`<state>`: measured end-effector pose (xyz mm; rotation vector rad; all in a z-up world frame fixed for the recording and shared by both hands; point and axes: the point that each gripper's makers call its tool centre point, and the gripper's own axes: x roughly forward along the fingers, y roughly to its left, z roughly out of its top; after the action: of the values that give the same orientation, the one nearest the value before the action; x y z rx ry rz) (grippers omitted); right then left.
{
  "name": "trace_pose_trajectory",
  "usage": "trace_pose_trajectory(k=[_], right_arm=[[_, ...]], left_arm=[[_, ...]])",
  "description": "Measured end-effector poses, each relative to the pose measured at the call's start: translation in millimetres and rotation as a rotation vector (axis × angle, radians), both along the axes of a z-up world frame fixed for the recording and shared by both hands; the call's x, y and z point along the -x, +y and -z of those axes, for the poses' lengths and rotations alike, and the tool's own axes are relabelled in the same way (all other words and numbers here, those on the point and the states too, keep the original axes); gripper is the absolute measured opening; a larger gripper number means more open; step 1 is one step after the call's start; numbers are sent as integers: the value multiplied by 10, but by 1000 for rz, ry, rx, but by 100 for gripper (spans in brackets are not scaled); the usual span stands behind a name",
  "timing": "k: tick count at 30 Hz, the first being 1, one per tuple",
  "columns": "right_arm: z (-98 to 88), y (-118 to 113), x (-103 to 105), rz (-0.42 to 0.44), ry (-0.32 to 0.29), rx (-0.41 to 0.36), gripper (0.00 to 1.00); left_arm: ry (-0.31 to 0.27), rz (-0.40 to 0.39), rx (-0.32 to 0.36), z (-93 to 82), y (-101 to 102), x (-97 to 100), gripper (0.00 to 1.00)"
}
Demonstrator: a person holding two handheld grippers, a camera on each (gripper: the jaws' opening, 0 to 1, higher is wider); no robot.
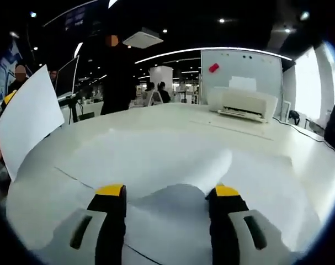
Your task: Organize the stack of printing papers by aligning and flattening the scattered papers on the table
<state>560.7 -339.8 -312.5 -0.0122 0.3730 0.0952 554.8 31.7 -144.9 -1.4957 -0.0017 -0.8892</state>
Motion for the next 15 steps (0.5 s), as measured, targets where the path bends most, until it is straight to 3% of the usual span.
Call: trace_pose_trajectory(k=[4, 8, 15], right_arm=[[-1, 68, -5, -29, -3, -1, 44], [-3, 196, 8, -86, -5, -10, 22], [-11, 234, 14, -99, -8, -8, 17]], left_arm=[[-2, 0, 0, -11, 5, -5, 6], [-5, 3, -1, -24, 6, -2, 6], [-4, 3, -1, -12, 14, -20, 6]])
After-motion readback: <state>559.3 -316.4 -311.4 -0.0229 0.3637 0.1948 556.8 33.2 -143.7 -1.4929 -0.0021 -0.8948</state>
